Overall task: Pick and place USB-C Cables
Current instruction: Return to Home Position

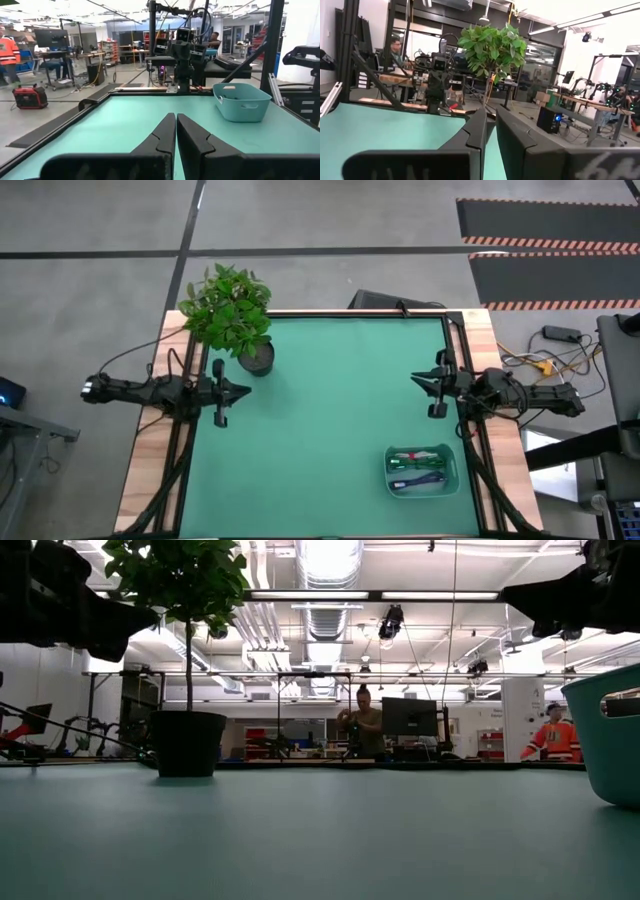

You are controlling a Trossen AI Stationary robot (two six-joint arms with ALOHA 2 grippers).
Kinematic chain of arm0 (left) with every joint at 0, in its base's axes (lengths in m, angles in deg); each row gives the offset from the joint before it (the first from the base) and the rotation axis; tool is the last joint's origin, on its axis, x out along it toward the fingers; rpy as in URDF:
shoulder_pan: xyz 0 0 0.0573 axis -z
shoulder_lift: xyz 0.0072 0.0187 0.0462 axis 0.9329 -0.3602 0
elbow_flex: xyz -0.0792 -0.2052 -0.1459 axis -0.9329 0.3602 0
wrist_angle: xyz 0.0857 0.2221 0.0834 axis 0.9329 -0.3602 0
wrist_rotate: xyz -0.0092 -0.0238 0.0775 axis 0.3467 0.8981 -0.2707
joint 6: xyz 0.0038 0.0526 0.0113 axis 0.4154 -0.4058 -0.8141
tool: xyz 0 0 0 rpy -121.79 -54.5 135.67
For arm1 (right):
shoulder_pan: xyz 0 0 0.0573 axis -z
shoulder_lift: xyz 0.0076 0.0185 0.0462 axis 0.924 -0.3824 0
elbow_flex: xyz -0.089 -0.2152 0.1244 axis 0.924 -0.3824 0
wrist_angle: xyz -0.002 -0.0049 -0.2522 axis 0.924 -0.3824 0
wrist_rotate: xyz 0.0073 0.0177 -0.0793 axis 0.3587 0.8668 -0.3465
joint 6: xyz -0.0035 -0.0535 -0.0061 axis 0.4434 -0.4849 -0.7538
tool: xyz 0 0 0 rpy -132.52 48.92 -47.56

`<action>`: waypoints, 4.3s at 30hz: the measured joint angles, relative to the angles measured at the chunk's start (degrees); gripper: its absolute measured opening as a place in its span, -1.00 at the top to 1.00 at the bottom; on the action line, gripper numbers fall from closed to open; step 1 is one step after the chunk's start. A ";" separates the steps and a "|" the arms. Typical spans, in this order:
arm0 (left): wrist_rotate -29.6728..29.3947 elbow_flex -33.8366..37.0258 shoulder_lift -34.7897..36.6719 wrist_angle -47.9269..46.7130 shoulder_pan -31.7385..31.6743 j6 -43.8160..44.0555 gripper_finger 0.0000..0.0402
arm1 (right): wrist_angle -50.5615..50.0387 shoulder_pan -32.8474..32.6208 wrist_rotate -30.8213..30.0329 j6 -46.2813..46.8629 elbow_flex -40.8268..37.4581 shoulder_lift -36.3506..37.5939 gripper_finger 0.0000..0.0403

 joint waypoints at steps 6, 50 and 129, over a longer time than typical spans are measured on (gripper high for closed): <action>-1.15 0.02 -0.25 0.00 0.00 -0.48 1.00 | -1.70 0.00 -2.02 -0.02 -0.02 -1.37 0.83; -1.27 0.22 -3.89 0.02 0.00 -0.57 1.00 | -5.68 0.00 -2.08 3.07 -0.09 -2.45 0.83; -1.27 0.22 -4.55 0.03 0.00 -0.57 1.00 | -5.70 0.00 -2.08 3.07 -0.09 -2.43 0.83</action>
